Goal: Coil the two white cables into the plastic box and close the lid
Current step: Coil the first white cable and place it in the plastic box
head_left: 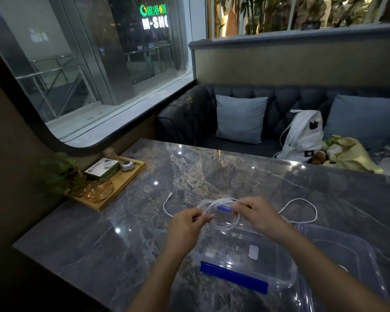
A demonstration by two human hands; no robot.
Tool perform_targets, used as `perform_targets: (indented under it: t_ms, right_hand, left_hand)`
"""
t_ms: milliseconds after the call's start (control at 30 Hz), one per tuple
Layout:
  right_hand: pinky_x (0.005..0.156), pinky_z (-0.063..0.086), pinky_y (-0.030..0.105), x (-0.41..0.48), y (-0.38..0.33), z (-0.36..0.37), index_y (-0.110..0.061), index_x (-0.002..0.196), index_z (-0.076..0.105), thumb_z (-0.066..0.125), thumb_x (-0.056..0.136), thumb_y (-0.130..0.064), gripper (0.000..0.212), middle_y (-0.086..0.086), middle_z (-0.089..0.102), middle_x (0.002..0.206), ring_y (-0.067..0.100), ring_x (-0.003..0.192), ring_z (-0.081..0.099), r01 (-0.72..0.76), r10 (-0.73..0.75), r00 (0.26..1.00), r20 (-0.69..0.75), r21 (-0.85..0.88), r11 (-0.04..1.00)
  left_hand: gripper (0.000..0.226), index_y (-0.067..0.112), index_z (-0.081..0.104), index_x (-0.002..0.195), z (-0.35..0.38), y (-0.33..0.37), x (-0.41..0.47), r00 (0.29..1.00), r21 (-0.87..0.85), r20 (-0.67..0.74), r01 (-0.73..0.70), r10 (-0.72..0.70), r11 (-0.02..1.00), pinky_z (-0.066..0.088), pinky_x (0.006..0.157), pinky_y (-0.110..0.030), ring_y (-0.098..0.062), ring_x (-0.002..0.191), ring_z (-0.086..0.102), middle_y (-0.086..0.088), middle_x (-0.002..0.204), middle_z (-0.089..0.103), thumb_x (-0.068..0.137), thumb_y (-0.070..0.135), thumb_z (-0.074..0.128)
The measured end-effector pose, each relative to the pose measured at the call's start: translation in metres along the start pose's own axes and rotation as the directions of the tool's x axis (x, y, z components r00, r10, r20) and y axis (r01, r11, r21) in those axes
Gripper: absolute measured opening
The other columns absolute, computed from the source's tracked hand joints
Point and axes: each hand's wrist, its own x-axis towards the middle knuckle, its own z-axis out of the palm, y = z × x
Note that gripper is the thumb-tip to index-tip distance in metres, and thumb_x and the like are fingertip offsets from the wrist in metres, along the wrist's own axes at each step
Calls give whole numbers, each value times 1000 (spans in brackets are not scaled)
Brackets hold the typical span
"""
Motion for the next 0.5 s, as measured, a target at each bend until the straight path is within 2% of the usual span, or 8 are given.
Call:
perform_targets:
  t_ms: [67, 100, 167, 233, 300, 333, 400, 500]
  right_hand:
    - [60, 38, 26, -3, -3, -1, -11, 70, 67, 58, 88, -16, 21, -6, 54, 62, 12, 61, 50, 165, -163, 986, 20, -133, 977]
    - [65, 40, 29, -5, -4, -1, -8, 74, 68, 58, 87, -14, 18, -2, 59, 68, 15, 68, 52, 281, -281, 959, 33, -221, 934]
    - [73, 35, 32, -9, -5, 0, -8, 77, 70, 61, 83, -15, 13, 3, 67, 77, 12, 80, 48, 472, -520, 853, 47, -492, 731]
    - [74, 27, 31, -12, -8, 1, -13, 74, 71, 57, 80, -21, 17, -1, 69, 80, 12, 86, 42, 510, -680, 732, 42, -696, 505]
    - [69, 25, 29, -14, -12, 1, -16, 71, 70, 51, 82, -23, 23, -2, 66, 73, 12, 79, 40, 507, -760, 648, 59, -778, 372]
    - [66, 25, 27, -14, -13, 2, -16, 70, 69, 49, 85, -21, 25, -2, 64, 69, 12, 74, 38, 503, -784, 616, 78, -804, 316]
    - [59, 28, 25, -17, -11, 3, -15, 69, 67, 51, 87, -13, 25, -2, 60, 62, 12, 65, 40, 508, -823, 556, 112, -830, 230]
    - [51, 35, 25, -23, -7, 2, -14, 72, 66, 57, 86, -9, 16, -1, 58, 60, 14, 54, 47, 527, -847, 514, 135, -829, 187]
  left_hand:
    - [27, 14, 66, 65, 2, 1, -2, 998, -72, 13, 64, -64, 995, 38, 48, -31, -13, 44, 45, 1, 50, 49, 81, 36, 66]
    - [24, 11, 67, 70, 2, 2, -2, 995, -144, 30, 98, -95, 985, 40, 45, -28, -14, 43, 48, -1, 52, 52, 80, 33, 68]
    - [19, 9, 70, 87, 0, 5, -4, 988, -261, 42, 154, -148, 953, 42, 39, -22, -13, 48, 56, -4, 63, 62, 78, 25, 72]
    - [26, 11, 68, 99, -1, 5, -5, 981, -323, 25, 188, -190, 927, 42, 37, -18, -13, 60, 60, -4, 79, 66, 75, 18, 74]
    - [29, 13, 66, 103, -1, 7, -5, 966, -363, 45, 253, -254, 897, 41, 37, -17, -14, 68, 60, 0, 87, 61, 76, 14, 73]
    - [28, 11, 65, 105, -1, 9, -6, 954, -388, 90, 300, -288, 872, 41, 38, -17, -14, 66, 58, -1, 85, 59, 78, 10, 70]
    - [26, 1, 61, 110, -4, 13, -5, 910, -512, 206, 413, -359, 753, 45, 40, -19, -15, 58, 54, -8, 75, 57, 84, -2, 56]
    - [19, -11, 59, 100, -11, 19, -3, 816, -759, 384, 545, -432, 355, 60, 52, -30, -30, 73, 62, -22, 86, 59, 86, -2, 49]
